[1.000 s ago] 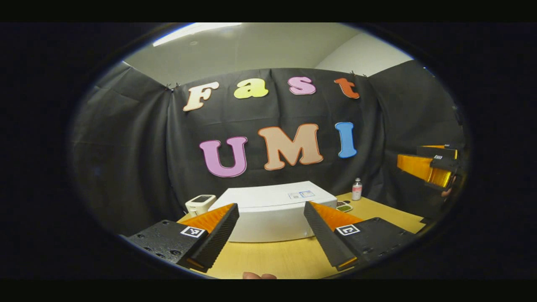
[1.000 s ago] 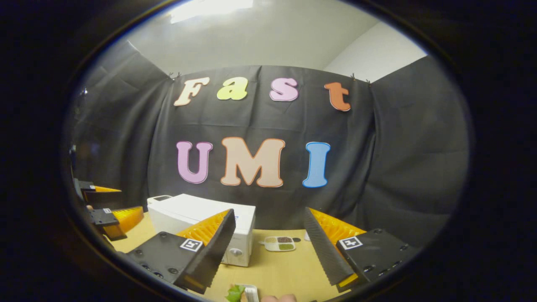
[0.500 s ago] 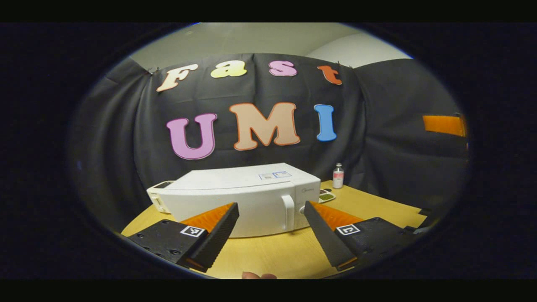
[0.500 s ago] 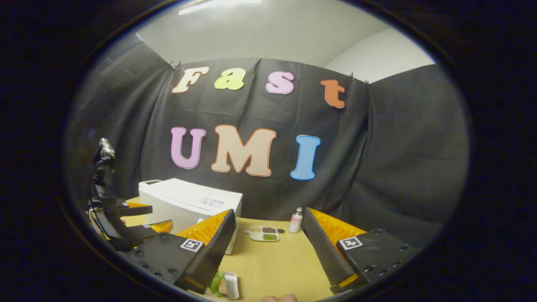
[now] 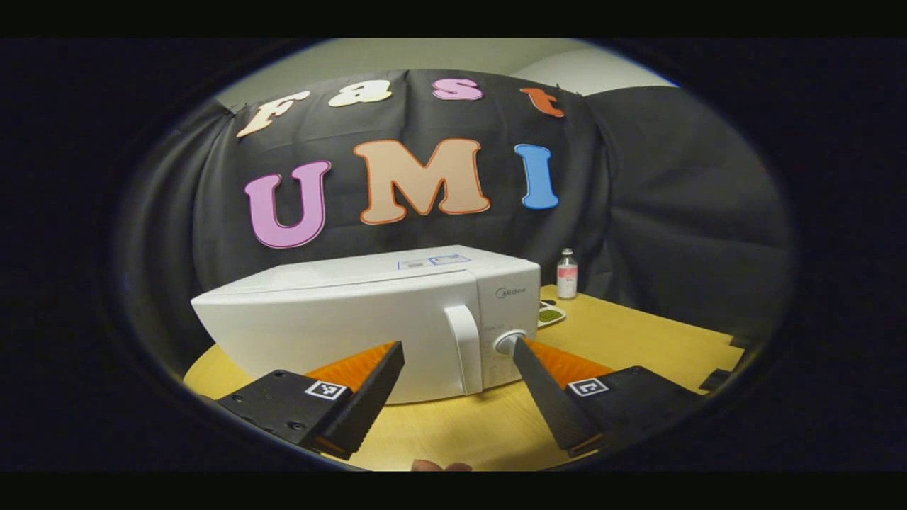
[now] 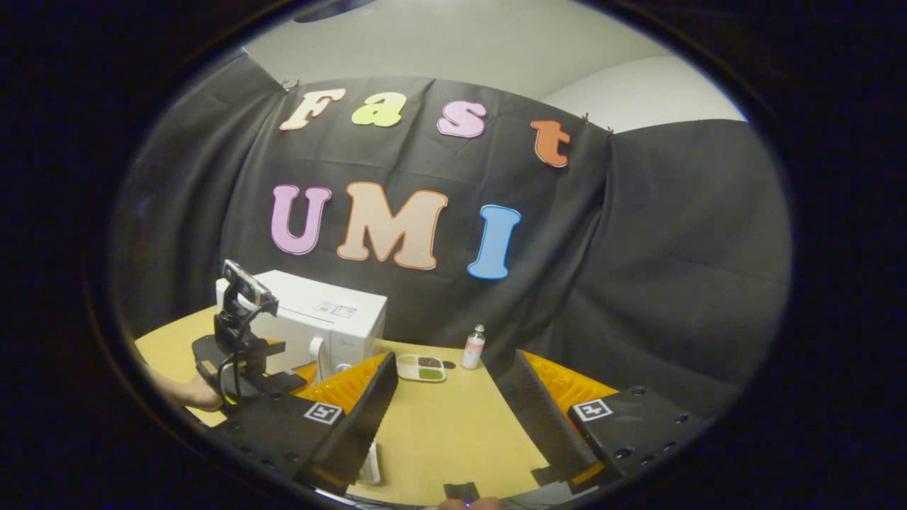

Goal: Open the microwave oven with the left hand, put the food in, and close the microwave oven.

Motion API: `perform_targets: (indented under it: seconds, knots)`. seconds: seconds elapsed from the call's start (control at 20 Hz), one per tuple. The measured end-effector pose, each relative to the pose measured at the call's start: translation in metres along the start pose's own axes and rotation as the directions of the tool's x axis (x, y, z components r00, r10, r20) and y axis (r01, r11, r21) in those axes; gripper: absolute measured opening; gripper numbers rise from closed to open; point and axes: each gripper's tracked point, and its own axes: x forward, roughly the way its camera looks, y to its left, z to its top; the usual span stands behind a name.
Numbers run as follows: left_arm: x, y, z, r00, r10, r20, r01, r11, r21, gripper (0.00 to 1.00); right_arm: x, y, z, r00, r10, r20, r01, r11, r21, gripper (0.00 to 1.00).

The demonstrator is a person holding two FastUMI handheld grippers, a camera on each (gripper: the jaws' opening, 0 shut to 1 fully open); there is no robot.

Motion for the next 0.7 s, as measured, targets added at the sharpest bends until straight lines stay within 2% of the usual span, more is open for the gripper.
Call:
perform_targets:
  seconds: [0.25,0.35,0.45,0.6,0.65,0.7]
  knots:
    - [0.027,0.000,-0.024,0.999,0.038,-0.035,-0.040,0.998,-0.055,0.98,-0.009,-0.002,-0.019,0.998,-0.008,-0.057,0.006,0.999,-0.037,0.96]
    - [0.035,-0.002,-0.034,0.997,0.038,-0.060,-0.042,0.997,-0.068,0.97,-0.012,-0.004,-0.021,0.997,-0.010,-0.070,0.007,0.999,-0.044,1.00]
    - [0.040,-0.002,-0.035,0.997,0.045,-0.055,-0.050,0.995,-0.082,0.97,-0.012,-0.006,-0.025,0.996,-0.014,-0.090,0.010,0.999,-0.036,0.97]
    - [0.049,-0.007,-0.034,0.999,0.026,-0.043,-0.029,0.997,-0.075,0.92,-0.010,-0.007,-0.025,0.995,-0.009,-0.095,0.006,1.000,-0.030,0.97]
    - [0.051,-0.006,-0.036,0.998,0.027,-0.050,-0.030,0.998,-0.063,0.83,-0.009,-0.008,-0.025,0.995,-0.007,-0.097,0.004,1.000,-0.030,0.97]
    - [0.052,-0.006,-0.034,0.999,0.026,-0.047,-0.029,0.998,-0.057,0.79,-0.008,-0.007,-0.027,0.995,-0.004,-0.102,0.001,1.000,-0.030,0.97]
